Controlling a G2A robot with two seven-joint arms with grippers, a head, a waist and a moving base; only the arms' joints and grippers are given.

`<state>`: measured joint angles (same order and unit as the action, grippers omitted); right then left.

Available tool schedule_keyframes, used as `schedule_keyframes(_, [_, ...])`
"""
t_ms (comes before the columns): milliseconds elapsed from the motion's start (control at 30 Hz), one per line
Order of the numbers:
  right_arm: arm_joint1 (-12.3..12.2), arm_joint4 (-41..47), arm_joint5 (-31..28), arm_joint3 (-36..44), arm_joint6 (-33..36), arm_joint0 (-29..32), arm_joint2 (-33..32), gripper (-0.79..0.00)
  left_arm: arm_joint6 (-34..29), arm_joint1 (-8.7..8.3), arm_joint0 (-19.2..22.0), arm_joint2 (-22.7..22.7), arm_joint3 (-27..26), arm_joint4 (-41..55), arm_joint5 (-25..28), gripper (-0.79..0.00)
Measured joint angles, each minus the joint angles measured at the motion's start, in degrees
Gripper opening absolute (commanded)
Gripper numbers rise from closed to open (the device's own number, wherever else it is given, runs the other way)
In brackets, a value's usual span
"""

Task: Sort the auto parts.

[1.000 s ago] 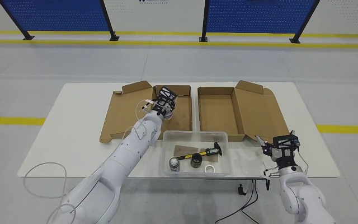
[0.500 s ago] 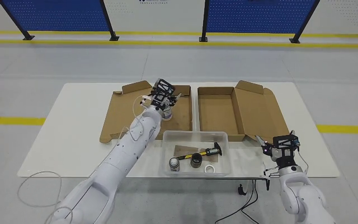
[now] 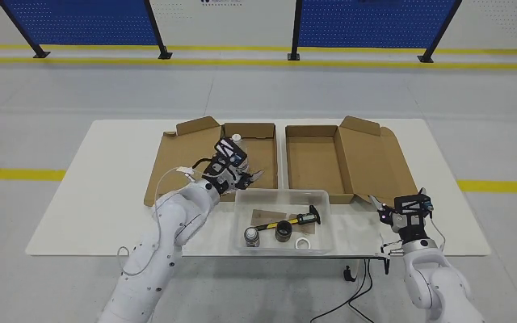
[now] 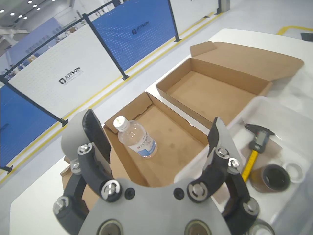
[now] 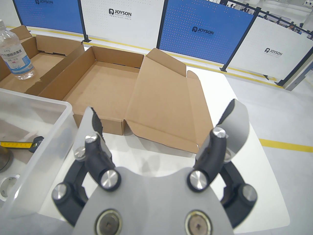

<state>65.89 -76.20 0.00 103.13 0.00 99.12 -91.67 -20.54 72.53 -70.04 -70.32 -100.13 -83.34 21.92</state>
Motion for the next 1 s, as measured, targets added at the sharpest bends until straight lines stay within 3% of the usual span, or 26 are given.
schedule_keyframes(167, [0.00,0.00,0.00,0.00,0.00,0.00,0.00,0.000,-10.67,-0.92,-3.65,-1.80,-4.36,8.15,10.10,0.000])
schedule_keyframes(333, [0.00,0.00,0.00,0.00,0.00,0.00,0.00,0.000,-24.41,-1.70,-4.55,-2.21,-5.81,17.02,16.42,0.000])
schedule_keyframes(567, [0.00,0.00,0.00,0.00,0.00,0.00,0.00,0.000,-40.25,-2.45,-3.17,-1.43,-6.30,29.57,16.94,0.000])
schedule_keyframes(1000, [0.00,0.00,0.00,0.00,0.00,0.00,0.00,0.000,-40.20,-2.61,-3.85,-0.78,-5.27,30.04,15.81,0.000])
